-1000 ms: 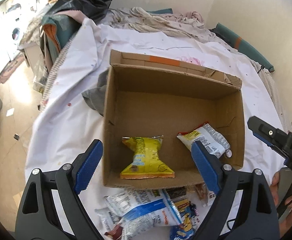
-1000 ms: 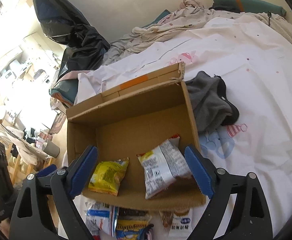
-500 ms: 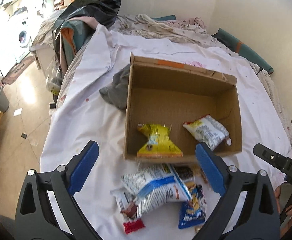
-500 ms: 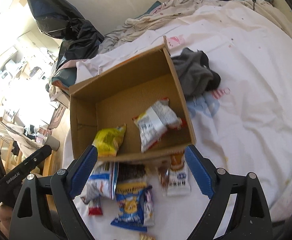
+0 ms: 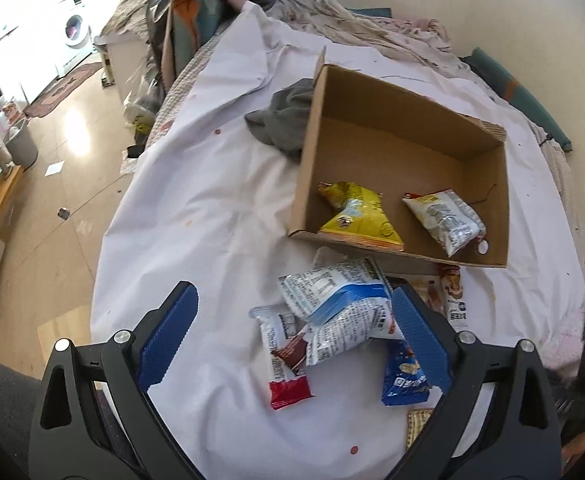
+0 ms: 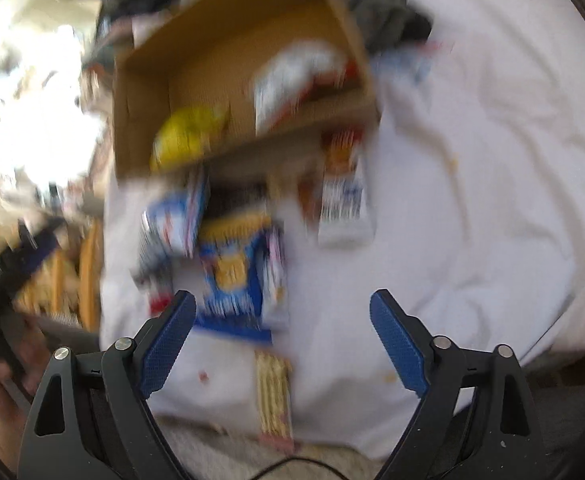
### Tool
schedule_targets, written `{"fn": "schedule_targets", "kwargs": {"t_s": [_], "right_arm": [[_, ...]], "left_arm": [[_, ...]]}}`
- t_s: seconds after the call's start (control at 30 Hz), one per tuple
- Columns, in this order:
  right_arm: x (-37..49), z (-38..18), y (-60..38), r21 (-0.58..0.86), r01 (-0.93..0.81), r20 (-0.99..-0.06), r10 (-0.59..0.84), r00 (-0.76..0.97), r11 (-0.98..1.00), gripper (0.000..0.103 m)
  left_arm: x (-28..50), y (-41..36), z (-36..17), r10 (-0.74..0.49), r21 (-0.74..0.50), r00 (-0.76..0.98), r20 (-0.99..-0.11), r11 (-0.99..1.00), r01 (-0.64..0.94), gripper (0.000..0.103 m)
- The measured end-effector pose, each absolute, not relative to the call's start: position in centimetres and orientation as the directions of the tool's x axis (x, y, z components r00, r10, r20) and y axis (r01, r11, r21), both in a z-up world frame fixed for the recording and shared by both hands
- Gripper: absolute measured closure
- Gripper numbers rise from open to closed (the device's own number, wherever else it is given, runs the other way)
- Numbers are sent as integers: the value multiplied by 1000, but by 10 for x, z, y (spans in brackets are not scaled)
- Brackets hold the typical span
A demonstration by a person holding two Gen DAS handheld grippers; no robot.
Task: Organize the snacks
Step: 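Grasp the plaid-wrapped bar with the right tool while the left tool grasps the white bar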
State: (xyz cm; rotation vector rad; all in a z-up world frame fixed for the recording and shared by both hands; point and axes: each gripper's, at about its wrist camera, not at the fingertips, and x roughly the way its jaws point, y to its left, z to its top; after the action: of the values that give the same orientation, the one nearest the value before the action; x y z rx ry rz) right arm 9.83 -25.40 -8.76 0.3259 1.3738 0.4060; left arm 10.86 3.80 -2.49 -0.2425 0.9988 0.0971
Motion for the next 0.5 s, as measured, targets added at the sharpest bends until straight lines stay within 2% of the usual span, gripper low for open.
{"fn": "schedule_targets", "kwargs": {"t_s": [0.03, 0.07, 0.13, 0.17, 0.23, 0.27, 0.4, 0.5], "right_arm": [[95, -97, -247, 457, -103, -881, 465, 85, 884, 21], [91, -111, -239, 453, -109, -890, 456, 5, 885, 30], [82, -133, -224, 432, -122, -901, 419, -115, 894, 41], [79, -137, -218, 415, -142, -908, 397, -136, 899, 41], [71, -139, -203, 364, -213, -930, 340, -142, 907, 41], [68, -139, -198, 342, -241, -938, 317, -139, 908, 45], [55, -144, -182, 234, -348, -972, 204, -119, 908, 74], [54, -139, -184, 238, -354, -971, 221, -90, 904, 75]], "left_arm": [[108, 39, -26, -18, -148, 538, -843, 969, -198, 7], [107, 40, -26, -10, -143, 538, -843, 968, -206, 7], [107, 44, -27, -1, -144, 535, -845, 964, -225, 7], [108, 47, -27, 1, -146, 532, -847, 961, -236, 7], [109, 51, -28, 7, -150, 528, -849, 956, -253, 7], [109, 54, -29, 12, -149, 525, -851, 953, -264, 7], [110, 60, -33, 28, -137, 501, -865, 947, -290, 7], [110, 65, -37, 30, -140, 484, -874, 940, -310, 7]]}}
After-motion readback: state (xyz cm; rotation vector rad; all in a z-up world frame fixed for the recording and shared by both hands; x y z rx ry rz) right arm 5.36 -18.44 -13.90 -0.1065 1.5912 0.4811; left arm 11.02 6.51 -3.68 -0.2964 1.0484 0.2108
